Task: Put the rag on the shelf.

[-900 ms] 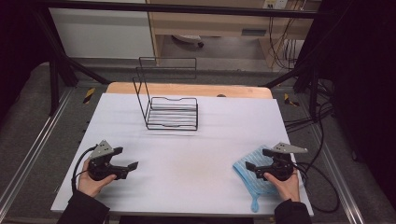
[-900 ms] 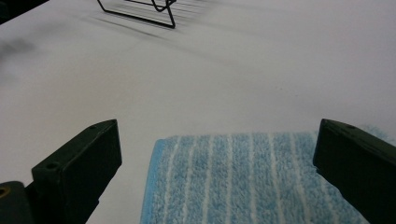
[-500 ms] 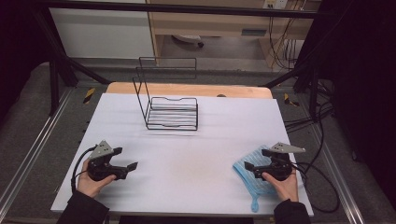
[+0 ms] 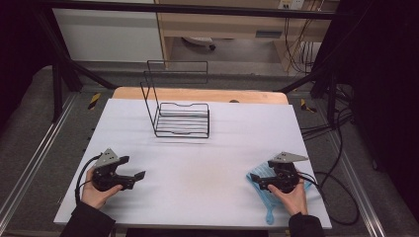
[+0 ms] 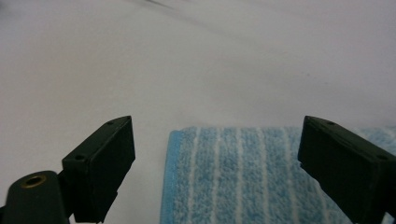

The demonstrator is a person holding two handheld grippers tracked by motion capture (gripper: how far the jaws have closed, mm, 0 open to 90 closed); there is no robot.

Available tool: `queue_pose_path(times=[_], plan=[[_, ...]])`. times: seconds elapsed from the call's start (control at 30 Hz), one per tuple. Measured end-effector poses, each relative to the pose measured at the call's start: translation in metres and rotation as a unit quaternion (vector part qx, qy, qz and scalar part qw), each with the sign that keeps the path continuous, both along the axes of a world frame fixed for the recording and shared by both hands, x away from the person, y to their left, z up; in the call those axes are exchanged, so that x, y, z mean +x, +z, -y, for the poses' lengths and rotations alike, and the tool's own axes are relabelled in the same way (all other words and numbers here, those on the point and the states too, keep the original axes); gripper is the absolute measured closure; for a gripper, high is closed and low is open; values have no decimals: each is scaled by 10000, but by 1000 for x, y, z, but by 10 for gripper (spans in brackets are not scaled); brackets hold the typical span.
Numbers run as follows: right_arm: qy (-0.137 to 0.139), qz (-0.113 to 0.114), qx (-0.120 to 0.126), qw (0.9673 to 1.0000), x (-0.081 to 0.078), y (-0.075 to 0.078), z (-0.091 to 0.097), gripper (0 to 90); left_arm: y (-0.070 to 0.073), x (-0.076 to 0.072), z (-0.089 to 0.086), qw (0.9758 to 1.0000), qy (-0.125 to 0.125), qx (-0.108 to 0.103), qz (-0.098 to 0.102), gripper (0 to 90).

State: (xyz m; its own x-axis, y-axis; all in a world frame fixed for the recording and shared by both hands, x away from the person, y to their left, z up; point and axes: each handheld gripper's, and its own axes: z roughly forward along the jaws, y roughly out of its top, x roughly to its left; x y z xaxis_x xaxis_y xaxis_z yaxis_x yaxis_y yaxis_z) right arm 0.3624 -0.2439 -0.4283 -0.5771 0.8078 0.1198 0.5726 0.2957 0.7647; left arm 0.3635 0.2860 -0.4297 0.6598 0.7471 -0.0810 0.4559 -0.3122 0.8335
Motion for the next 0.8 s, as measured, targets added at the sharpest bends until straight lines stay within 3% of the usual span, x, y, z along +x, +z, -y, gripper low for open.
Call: queue_pose_path(times=[0.07,0.2,0.3,0.43,0.8], plan=[[74,-36,-114,9999,0,-1,-5,158,0,0,0,10000,17,0,-16,101],[212,-11,-319,9993,-2,-3,-14,321,0,1,0,10000,54,-22,-43,106],[225,-34,-418,9989,-2,-5,-17,393,0,1,0,10000,49,-9,-60,107],[180,-34,-724,9972,-1,-11,-22,497,0,1,1,10000,39,17,-59,107],[179,-9,-988,9949,0,-18,-26,540,0,1,0,10000,76,10,-46,119]])
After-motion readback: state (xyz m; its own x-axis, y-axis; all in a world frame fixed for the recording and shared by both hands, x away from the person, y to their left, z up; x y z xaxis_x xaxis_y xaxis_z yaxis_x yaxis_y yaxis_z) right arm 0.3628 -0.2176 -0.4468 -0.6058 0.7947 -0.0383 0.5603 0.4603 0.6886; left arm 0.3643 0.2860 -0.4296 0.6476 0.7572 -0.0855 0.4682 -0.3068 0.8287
